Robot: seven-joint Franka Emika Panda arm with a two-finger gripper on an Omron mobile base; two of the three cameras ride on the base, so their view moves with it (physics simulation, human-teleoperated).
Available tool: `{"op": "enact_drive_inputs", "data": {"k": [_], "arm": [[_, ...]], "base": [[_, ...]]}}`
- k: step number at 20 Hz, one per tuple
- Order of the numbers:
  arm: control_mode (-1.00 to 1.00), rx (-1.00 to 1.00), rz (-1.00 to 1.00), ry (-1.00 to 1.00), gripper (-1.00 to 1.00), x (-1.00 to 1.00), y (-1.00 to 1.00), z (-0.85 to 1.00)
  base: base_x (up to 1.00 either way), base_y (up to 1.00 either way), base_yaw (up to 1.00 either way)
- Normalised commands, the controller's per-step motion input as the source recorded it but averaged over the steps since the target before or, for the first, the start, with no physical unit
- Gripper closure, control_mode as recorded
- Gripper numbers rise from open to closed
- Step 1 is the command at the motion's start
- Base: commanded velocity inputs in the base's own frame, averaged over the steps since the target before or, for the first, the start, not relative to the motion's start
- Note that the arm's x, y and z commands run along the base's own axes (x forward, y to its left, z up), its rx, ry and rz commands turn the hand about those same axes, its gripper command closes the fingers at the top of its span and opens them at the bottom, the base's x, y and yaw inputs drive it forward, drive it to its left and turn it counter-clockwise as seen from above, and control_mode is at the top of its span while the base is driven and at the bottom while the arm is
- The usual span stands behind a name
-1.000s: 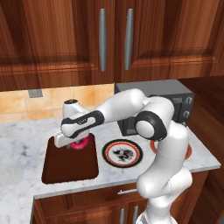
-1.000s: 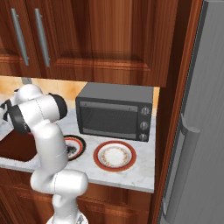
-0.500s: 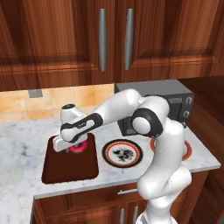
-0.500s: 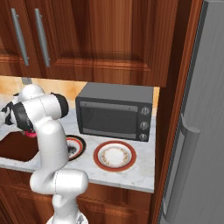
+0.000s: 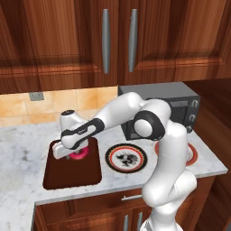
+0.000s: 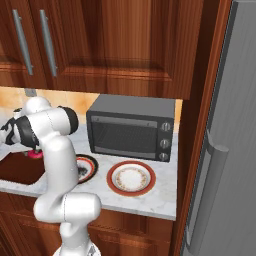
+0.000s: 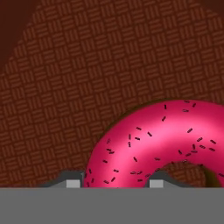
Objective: Move the dessert items from the plates to the tray.
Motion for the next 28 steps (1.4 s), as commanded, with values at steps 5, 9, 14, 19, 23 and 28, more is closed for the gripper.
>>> {"op": "enact_drive_inputs", "data": {"k": [5,9,14,19,23,28], "arm": [[-1.0,0.0,0.0,0.0,-1.0,0.0,0.0,0.0],[-1.0,0.0,0.0,0.0,-1.0,0.0,0.0,0.02],[-1.0,0.0,0.0,-0.01,-1.0,0.0,0.0,0.38],[-1.0,0.0,0.0,-0.01,-1.0,-0.18,-0.02,0.48],[-1.0,0.0,0.0,0.0,-1.0,-0.39,-0.14,0.11],[-1.0,0.0,0.0,0.0,-1.0,-0.26,-0.2,0.07]], "base": [[0.0,0.0,0.0],[0.0,0.0,0.0],[0.0,0.0,0.0],[0.0,0.0,0.0],[0.0,0.0,0.0],[0.0,0.0,0.0]]}}
